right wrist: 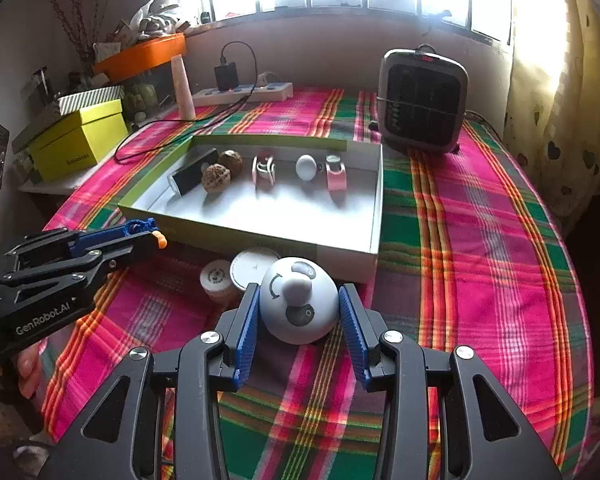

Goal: Organize objects
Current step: 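Carry the blue cord with the left tool while the right tool carries the dome toy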

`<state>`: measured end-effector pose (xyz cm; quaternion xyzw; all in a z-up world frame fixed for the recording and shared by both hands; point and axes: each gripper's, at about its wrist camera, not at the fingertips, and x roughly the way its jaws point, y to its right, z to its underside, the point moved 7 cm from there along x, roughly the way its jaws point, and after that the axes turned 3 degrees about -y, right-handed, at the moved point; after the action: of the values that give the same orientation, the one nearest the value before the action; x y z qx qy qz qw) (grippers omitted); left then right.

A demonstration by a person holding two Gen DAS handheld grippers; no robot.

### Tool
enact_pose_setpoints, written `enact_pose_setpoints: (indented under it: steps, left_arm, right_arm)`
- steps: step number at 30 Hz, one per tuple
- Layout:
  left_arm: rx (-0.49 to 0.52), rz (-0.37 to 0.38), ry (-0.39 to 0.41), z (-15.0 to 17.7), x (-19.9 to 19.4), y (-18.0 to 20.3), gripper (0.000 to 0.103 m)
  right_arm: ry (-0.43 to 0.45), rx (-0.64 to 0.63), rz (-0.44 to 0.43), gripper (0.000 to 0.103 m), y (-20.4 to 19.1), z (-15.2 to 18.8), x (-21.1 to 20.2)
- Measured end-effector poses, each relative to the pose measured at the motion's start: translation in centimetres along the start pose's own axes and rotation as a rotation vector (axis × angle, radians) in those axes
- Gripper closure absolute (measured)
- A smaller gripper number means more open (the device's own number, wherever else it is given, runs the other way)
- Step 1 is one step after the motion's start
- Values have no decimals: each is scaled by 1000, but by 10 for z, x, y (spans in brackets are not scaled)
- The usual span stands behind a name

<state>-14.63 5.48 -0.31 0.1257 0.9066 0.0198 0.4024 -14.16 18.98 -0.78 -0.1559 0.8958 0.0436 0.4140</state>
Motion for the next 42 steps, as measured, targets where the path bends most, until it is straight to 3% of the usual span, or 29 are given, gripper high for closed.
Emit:
enact_pose_setpoints:
  steps: [20,42]
  left_arm:
    - [-24,-37,9,-33,12,-25,82]
    - [-58,-63,-59,-45,59,-52,82]
  right_arm:
    - [23,-55,-22,62,-13,-48,15]
    - [-73,-95,-49,62,-24,-72,79]
